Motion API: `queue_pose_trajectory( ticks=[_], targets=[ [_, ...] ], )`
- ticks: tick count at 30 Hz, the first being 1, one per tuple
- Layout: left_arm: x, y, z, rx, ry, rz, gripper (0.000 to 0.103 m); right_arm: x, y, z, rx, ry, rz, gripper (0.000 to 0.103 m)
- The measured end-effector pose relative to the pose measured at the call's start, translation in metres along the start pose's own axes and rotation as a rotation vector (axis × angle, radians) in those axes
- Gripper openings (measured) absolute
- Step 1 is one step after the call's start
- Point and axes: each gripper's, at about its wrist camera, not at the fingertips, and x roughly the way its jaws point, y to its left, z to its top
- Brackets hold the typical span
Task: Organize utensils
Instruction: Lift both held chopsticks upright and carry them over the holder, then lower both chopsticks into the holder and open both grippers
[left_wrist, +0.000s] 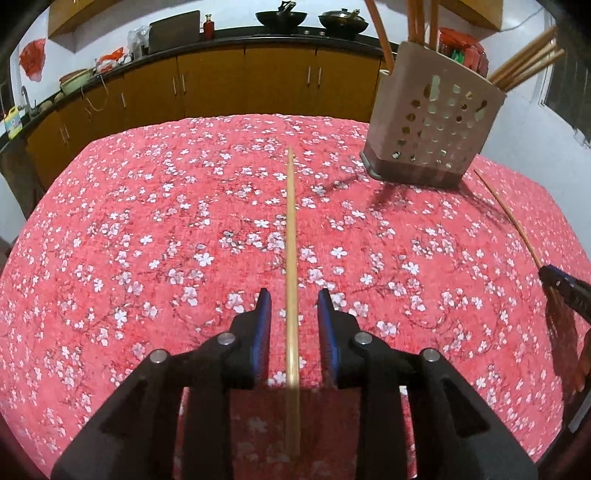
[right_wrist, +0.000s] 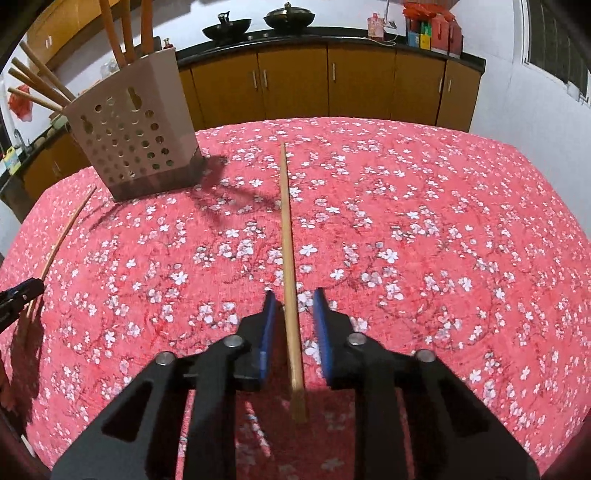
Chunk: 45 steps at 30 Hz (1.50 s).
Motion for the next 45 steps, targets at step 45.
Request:
queue_pose_trajectory(
  ticks=[45],
  targets=[
    [-0.151,0.000,0.084,-0.042,-0.426,-0.111,0.008,-0.145,0.006,0.074,0.061,-0.489,0.151,0.008]
  ],
)
